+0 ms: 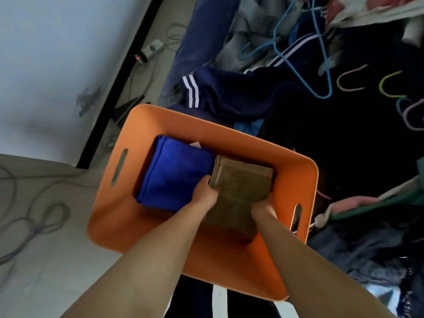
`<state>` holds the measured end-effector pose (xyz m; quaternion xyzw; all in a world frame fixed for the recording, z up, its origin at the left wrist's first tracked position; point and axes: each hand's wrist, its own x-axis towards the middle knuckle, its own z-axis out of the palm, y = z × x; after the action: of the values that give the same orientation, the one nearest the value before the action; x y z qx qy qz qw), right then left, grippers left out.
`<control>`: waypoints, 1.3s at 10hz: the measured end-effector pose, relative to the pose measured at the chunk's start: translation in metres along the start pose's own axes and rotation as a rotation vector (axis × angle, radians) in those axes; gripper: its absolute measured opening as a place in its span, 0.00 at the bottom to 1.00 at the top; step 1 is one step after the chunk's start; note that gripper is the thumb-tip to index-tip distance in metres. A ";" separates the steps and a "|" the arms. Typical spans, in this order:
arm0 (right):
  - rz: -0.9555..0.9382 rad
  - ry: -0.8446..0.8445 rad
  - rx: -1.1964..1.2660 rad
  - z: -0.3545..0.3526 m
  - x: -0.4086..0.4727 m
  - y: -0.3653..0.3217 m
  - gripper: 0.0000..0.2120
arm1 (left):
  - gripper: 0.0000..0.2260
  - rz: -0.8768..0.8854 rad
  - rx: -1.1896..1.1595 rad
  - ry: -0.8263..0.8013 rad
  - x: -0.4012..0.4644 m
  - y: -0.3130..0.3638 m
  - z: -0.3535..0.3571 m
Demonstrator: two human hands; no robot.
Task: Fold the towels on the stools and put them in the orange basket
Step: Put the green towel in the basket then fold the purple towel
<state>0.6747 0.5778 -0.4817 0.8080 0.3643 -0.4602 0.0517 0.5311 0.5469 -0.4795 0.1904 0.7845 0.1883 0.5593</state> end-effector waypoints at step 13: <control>-2.126 0.224 -0.971 -0.111 -0.468 -0.026 0.26 | 0.15 0.028 0.426 1.268 -0.544 -0.061 -0.132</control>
<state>0.5905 0.3905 -0.0466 0.0287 0.9956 -0.0108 -0.0883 0.5648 0.2066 -0.0319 0.1594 0.9788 0.1121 -0.0626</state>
